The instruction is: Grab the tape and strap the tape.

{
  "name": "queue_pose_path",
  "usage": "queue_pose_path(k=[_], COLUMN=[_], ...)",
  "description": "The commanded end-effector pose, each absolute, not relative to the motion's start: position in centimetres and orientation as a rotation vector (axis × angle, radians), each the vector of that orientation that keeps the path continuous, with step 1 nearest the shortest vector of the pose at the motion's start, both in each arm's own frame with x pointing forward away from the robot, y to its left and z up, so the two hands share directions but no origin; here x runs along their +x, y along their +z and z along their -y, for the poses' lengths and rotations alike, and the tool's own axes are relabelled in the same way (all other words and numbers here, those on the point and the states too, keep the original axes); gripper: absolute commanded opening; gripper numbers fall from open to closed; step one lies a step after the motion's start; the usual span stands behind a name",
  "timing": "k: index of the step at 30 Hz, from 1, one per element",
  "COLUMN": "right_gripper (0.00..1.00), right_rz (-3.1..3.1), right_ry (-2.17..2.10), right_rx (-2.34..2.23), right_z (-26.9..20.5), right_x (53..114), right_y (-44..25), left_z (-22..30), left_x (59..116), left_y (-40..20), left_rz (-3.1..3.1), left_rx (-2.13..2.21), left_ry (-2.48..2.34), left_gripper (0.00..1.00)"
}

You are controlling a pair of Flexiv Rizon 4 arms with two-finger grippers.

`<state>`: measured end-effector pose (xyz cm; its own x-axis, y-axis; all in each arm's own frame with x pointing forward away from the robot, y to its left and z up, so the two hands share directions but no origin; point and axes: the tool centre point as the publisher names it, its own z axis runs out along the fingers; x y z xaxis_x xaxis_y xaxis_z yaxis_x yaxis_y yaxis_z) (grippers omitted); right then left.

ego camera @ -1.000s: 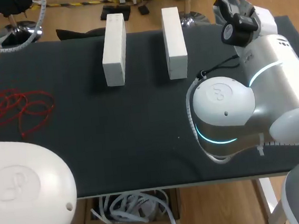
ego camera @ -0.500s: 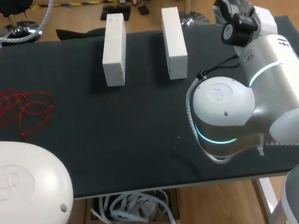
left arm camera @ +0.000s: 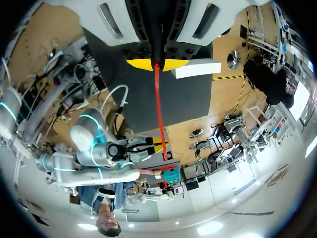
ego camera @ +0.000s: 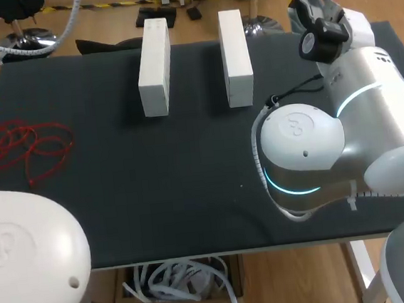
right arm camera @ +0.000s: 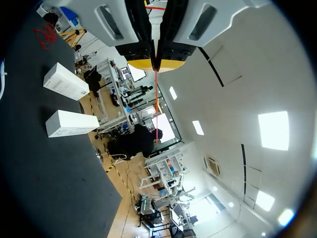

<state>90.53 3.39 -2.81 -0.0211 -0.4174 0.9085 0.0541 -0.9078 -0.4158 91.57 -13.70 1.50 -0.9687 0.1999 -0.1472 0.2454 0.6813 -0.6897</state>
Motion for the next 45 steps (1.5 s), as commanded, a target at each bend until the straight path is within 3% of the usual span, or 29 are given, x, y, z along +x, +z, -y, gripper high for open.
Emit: queue_pose_path(k=[1, 8, 17, 37, 45], right_gripper=[0.0, 0.0, 0.0, 0.0, 0.0], right_rz=[-0.383, -0.383, 0.989, 0.945, 1.183], right_ry=[-1.993, -1.993, -2.625, -2.647, -2.937], right_rx=[-1.942, -1.942, -2.189, -2.155, -2.265], right_z=[-3.5, -3.5, -0.8, -0.8, -0.5], right_x=[90.5, 90.5, 90.8, 90.7, 91.2], right_y=[-2.5, -2.5, -1.5, -0.9, 0.9], left_z=[13.7, 13.7, 13.7, 13.7, 13.7], left_x=[91.6, 91.6, 91.6, 91.6, 91.6], left_y=[1.5, 1.5, 1.5, 1.5, 1.5], left_rz=[-2.827, -2.827, -2.827, -2.827, -2.827], left_rx=[0.374, 0.374, 0.374, 0.374, 0.374], left_ry=[-1.169, -1.169, -1.169, -1.169, -1.169], left_gripper=[0.0, 0.0, 0.0, 0.0, 0.0])
